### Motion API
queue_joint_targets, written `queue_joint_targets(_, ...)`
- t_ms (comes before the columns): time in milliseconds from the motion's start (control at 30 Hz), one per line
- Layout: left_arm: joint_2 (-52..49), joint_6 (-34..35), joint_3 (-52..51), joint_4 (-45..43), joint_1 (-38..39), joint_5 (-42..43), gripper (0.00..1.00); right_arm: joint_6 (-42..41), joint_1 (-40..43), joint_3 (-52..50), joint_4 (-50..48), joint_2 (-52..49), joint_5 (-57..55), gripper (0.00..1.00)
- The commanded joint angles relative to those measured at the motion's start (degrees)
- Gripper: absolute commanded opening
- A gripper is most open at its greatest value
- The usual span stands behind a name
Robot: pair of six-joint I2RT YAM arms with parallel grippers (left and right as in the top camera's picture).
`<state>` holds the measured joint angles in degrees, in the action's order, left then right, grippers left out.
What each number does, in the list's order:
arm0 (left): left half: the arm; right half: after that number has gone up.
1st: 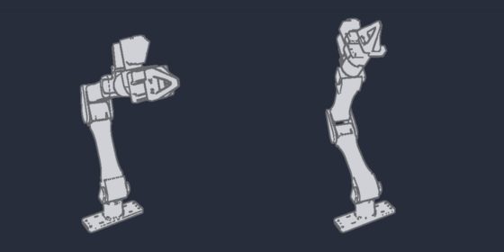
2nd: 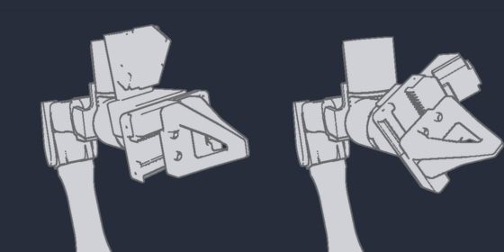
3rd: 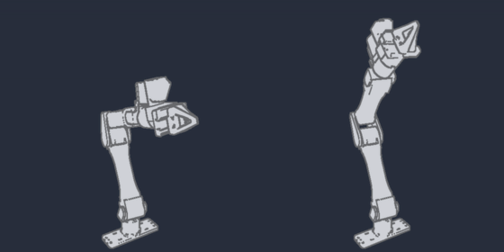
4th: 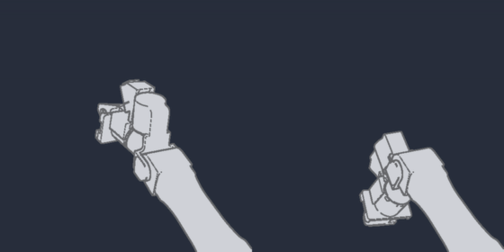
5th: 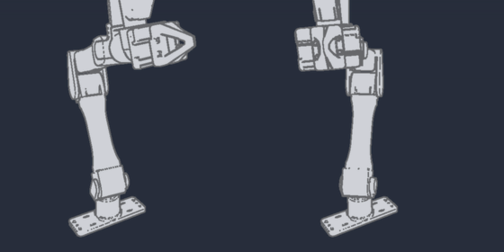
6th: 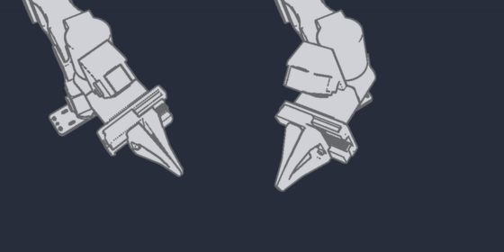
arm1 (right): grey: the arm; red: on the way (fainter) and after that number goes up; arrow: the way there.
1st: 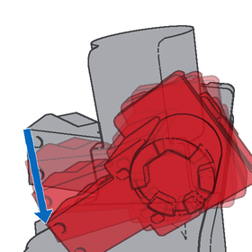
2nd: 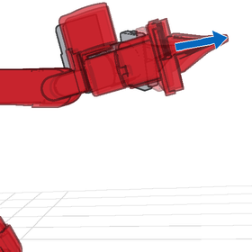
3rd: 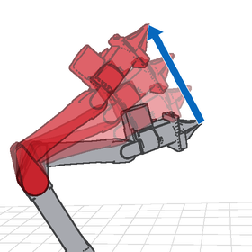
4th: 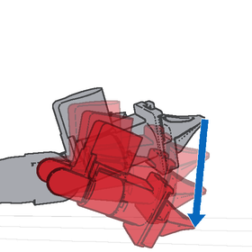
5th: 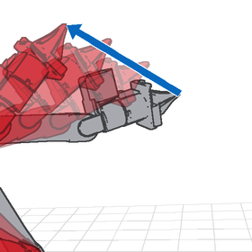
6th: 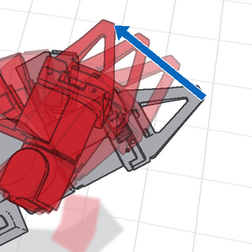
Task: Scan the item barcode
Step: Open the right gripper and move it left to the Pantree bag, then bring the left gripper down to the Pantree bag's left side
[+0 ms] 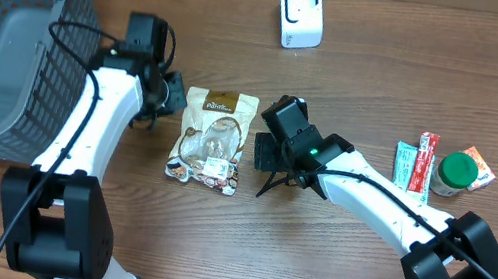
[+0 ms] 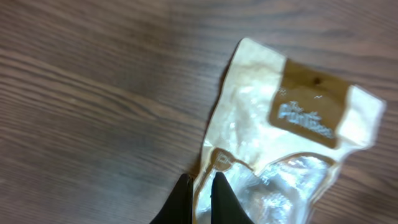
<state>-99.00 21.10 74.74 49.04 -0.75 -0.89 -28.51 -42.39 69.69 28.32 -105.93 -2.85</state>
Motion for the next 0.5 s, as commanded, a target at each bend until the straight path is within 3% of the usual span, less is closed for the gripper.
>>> queue_joint_targets(0,-0.26,1.18,-5.44,-4.33,0.15,0.66,0.04,-0.24,0.15,-0.33,-0.17,-0.35,-0.55,0.67)
queue_joint_targets(167,-0.31,1.18,-13.42,-14.32,0.83,2.49,0.04,-0.22,0.15,-0.33,-0.33,-0.35,-0.55,0.67)
queue_joint_targets(467,-0.33,0.92,-18.73,-22.01,6.78,3.93,0.04,-0.22,0.15,-0.33,-0.33,-0.35,-1.16,0.67)
